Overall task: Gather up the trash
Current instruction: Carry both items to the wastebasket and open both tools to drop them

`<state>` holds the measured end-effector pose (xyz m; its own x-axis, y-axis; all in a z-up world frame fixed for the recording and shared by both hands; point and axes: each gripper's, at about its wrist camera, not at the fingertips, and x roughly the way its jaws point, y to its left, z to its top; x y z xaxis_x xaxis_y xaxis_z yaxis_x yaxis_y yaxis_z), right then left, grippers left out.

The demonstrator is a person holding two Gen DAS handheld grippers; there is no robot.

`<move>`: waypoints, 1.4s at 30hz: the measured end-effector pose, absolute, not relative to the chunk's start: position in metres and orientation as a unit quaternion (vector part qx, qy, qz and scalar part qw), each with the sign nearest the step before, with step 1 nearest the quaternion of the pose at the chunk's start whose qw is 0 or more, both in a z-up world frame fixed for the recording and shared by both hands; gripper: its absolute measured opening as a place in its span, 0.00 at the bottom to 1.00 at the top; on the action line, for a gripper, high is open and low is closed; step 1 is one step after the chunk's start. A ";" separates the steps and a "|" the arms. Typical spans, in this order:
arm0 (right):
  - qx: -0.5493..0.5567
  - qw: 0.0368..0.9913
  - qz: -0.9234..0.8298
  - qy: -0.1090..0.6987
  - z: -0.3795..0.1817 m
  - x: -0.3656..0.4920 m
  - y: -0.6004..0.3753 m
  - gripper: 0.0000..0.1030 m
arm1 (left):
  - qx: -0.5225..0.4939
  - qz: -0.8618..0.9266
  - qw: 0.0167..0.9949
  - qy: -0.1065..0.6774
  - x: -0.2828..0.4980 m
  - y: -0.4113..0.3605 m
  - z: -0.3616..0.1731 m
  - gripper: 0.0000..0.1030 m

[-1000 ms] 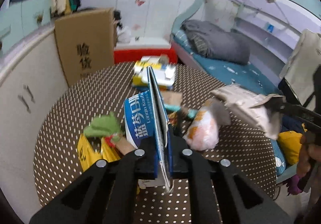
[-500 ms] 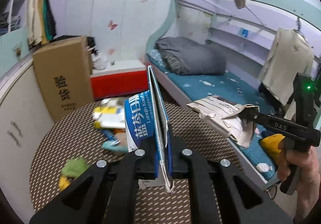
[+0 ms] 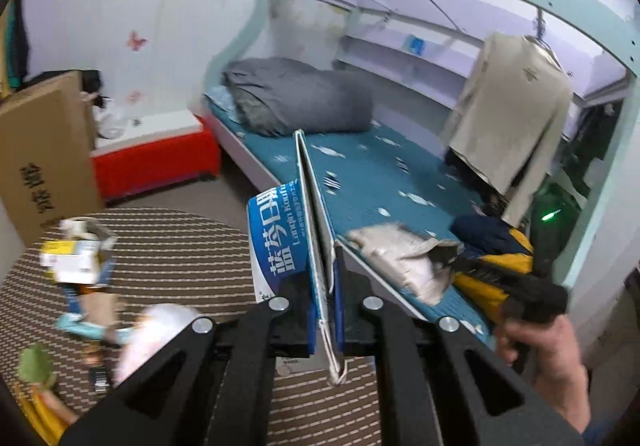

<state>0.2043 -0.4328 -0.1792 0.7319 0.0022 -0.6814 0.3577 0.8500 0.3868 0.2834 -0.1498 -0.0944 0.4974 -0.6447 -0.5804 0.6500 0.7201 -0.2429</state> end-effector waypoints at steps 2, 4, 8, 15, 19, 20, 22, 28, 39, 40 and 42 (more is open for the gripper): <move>0.272 0.877 -0.121 0.378 -0.210 0.202 -0.454 0.46 | 0.008 -0.389 0.854 0.344 0.281 -0.174 -0.102 0.06; 0.286 0.858 -0.138 0.404 -0.240 0.201 -0.471 0.46 | 0.012 -0.403 0.843 0.356 0.281 -0.198 -0.112 0.06; 0.321 0.812 -0.163 0.459 -0.311 0.206 -0.502 0.46 | 0.028 -0.421 0.823 0.380 0.281 -0.245 -0.130 0.06; 0.361 0.762 -0.165 0.511 -0.394 0.224 -0.524 0.59 | 0.070 -0.431 0.788 0.433 0.287 -0.317 -0.173 0.06; 0.396 0.754 -0.175 0.494 -0.408 0.219 -0.537 0.71 | 0.097 -0.435 0.764 0.467 0.291 -0.354 -0.203 0.06; 0.405 0.754 -0.179 0.486 -0.406 0.214 -0.540 0.71 | 0.104 -0.436 0.759 0.472 0.291 -0.361 -0.209 0.06; 0.416 0.758 -0.188 0.465 -0.394 0.204 -0.550 0.72 | 0.120 -0.439 0.744 0.489 0.291 -0.377 -0.225 0.06; 0.420 0.783 -0.200 0.413 -0.350 0.171 -0.562 0.80 | 0.142 -0.434 0.712 0.534 0.299 -0.411 -0.266 0.11; 0.411 0.818 -0.201 0.350 -0.293 0.137 -0.561 0.94 | 0.149 -0.354 0.752 0.536 0.316 -0.397 -0.260 0.92; 0.406 0.820 -0.201 0.349 -0.290 0.136 -0.559 0.94 | 0.149 -0.352 0.758 0.529 0.315 -0.394 -0.254 0.92; 0.393 0.827 -0.202 0.346 -0.280 0.137 -0.552 0.94 | 0.146 -0.352 0.770 0.511 0.311 -0.386 -0.239 0.92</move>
<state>0.1368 -0.5523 -0.2803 0.6782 -0.0627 -0.7322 0.6071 0.6092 0.5102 0.3111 -0.3856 -0.2385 0.2297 -0.3934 -0.8902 0.6924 0.7089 -0.1347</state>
